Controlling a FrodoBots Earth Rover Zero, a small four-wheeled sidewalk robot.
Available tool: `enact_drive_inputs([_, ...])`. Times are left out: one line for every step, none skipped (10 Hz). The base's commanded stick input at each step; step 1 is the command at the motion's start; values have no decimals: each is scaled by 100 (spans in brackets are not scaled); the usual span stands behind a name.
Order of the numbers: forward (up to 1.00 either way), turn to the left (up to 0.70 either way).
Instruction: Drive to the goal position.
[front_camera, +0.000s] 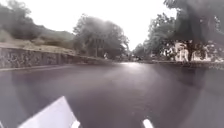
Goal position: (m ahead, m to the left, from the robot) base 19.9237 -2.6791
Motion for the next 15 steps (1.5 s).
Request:
enact_drive_inputs([100,-26])
enact_drive_inputs([100,0])
enact_drive_inputs([100,0])
enact_drive_inputs([100,0])
enact_drive_inputs([100,0])
enact_drive_inputs([100,0])
enact_drive_inputs([100,0])
enact_drive_inputs([100,0])
enact_drive_inputs([100,0])
enact_drive_inputs([100,-27])
enact_drive_inputs([100,-40])
enact_drive_inputs([100,-32])
enact_drive_inputs([100,-14])
enact_drive_inputs([100,0])
enact_drive_inputs([100,0])
